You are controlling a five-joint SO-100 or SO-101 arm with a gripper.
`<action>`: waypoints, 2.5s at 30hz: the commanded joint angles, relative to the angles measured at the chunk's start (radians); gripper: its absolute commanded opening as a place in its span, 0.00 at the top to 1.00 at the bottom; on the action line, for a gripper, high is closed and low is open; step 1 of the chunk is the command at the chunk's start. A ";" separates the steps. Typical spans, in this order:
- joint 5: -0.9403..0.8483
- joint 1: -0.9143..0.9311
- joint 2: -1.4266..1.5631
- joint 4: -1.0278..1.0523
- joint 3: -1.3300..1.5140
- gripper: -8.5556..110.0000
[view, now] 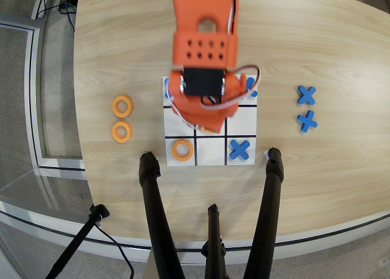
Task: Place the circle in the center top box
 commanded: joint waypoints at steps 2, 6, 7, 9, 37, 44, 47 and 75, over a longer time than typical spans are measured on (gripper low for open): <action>-0.091 0.055 0.290 0.114 0.169 0.82; -0.215 0.121 0.523 0.141 0.399 0.82; -0.249 0.140 0.583 0.138 0.459 0.82; -0.307 0.175 0.699 0.129 0.584 0.82; -0.528 0.488 0.762 0.052 0.713 0.82; -0.367 0.522 0.298 -0.196 0.354 0.82; -0.296 0.543 0.129 -0.331 0.221 0.82; -0.276 0.584 -0.405 -0.715 0.052 0.82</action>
